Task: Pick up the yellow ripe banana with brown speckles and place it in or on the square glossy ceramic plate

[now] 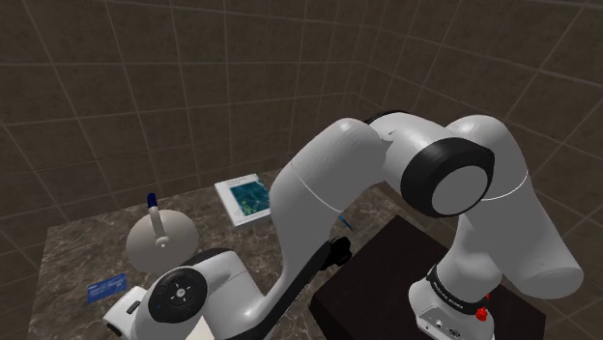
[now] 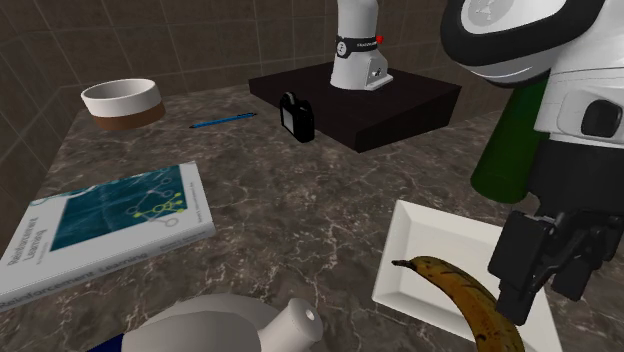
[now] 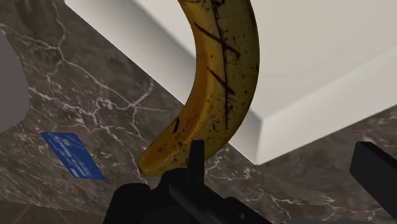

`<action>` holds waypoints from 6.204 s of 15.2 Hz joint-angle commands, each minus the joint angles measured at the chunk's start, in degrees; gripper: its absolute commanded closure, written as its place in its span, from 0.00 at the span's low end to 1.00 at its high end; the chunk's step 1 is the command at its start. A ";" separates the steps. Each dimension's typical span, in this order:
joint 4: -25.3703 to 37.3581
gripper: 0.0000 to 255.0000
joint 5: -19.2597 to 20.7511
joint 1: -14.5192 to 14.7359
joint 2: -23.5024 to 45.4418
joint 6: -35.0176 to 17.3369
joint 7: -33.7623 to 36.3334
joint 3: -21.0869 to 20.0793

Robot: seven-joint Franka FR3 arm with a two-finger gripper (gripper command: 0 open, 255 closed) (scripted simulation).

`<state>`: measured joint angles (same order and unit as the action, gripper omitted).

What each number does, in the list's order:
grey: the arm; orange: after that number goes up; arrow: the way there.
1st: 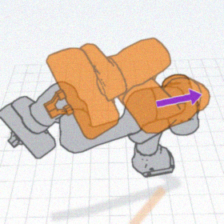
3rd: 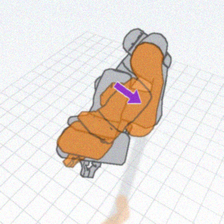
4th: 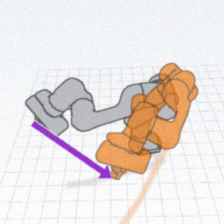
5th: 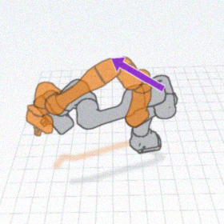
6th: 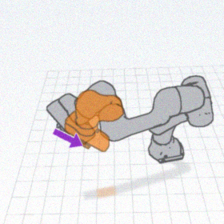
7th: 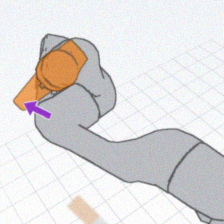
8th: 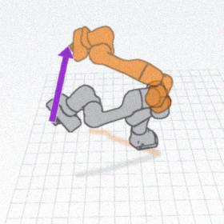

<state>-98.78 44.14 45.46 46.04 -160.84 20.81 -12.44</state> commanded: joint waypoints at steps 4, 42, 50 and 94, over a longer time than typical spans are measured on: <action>0.45 0.00 0.01 0.03 0.42 -0.02 -0.09 0.05; 0.84 1.00 -3.21 -1.43 1.36 7.98 0.23 0.83; 0.36 1.00 -4.11 -2.06 -0.46 9.40 -0.79 -0.17; -13.14 0.00 1.12 1.72 -7.75 4.20 9.50 1.78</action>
<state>-111.92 45.26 47.18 38.30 -156.64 30.31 -10.66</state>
